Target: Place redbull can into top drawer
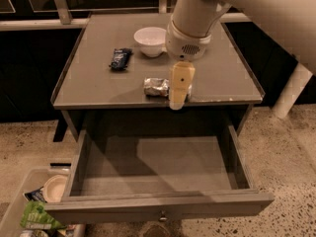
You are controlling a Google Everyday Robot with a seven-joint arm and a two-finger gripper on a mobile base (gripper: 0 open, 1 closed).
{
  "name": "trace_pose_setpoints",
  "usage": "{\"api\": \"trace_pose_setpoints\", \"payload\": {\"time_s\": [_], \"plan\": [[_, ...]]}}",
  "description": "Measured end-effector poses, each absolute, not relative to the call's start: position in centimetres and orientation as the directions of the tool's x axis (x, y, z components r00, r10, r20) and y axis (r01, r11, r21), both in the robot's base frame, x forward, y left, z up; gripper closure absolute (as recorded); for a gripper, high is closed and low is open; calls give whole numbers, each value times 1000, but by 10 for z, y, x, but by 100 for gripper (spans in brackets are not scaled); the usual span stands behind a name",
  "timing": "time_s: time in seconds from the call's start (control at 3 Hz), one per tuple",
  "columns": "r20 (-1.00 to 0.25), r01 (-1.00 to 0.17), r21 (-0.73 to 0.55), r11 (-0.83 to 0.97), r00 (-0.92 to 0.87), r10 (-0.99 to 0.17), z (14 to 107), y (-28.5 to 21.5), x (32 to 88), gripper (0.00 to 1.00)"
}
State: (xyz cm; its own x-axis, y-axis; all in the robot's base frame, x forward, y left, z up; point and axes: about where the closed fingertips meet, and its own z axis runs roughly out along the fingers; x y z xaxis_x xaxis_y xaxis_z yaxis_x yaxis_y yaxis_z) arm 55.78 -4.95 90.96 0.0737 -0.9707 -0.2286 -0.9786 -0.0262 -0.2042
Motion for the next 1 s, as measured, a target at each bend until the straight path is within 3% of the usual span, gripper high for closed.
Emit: {"api": "trace_pose_setpoints", "payload": {"time_s": [1.0], "plan": [[-247, -984, -109, -138, 161, -956, 843, -1, 576, 0]]}}
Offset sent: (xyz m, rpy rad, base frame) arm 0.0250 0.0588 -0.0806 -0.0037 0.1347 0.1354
